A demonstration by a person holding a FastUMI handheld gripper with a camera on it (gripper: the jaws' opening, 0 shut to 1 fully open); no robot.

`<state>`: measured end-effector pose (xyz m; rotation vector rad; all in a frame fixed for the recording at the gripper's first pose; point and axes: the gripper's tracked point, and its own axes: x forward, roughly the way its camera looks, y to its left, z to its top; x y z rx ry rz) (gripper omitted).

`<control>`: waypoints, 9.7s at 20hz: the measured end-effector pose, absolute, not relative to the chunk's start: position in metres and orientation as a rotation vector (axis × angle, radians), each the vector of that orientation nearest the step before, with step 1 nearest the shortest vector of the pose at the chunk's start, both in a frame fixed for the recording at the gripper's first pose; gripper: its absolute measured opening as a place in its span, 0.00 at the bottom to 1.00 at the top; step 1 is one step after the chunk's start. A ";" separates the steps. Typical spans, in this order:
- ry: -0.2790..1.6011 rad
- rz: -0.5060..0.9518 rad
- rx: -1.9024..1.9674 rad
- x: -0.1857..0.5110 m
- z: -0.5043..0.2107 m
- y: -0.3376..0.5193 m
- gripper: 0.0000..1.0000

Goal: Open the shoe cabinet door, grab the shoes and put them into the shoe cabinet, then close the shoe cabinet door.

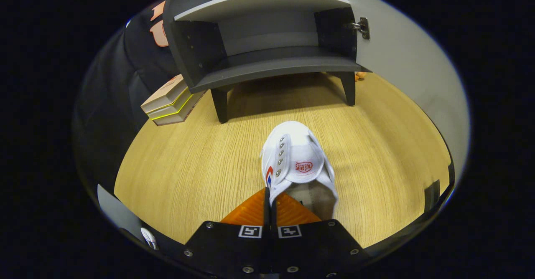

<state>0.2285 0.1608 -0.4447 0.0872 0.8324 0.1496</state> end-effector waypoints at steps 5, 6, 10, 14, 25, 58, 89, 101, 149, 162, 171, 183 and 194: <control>0.759 0.171 0.093 0.238 -0.408 0.161 0.00; 0.749 0.172 0.092 0.238 -0.401 0.161 0.00; 0.692 0.183 0.075 0.239 -0.364 0.162 0.00; 0.621 0.208 0.074 0.237 -0.310 0.165 0.00; 0.397 0.262 0.031 0.264 -0.164 0.177 0.00; 0.353 0.271 -0.020 0.534 -0.128 0.188 0.00; 0.093 0.150 0.010 0.318 -0.007 0.148 0.31; 0.051 0.044 0.062 0.173 0.011 0.075 0.39; 0.077 -0.139 0.099 0.159 -0.010 -0.112 0.60; 0.059 0.135 0.083 0.179 -0.007 0.009 0.61; 0.063 0.253 0.076 0.202 -0.014 0.065 0.63; 0.062 0.399 0.037 0.259 -0.018 0.163 0.69; 0.029 0.357 0.019 0.310 -0.017 0.207 0.74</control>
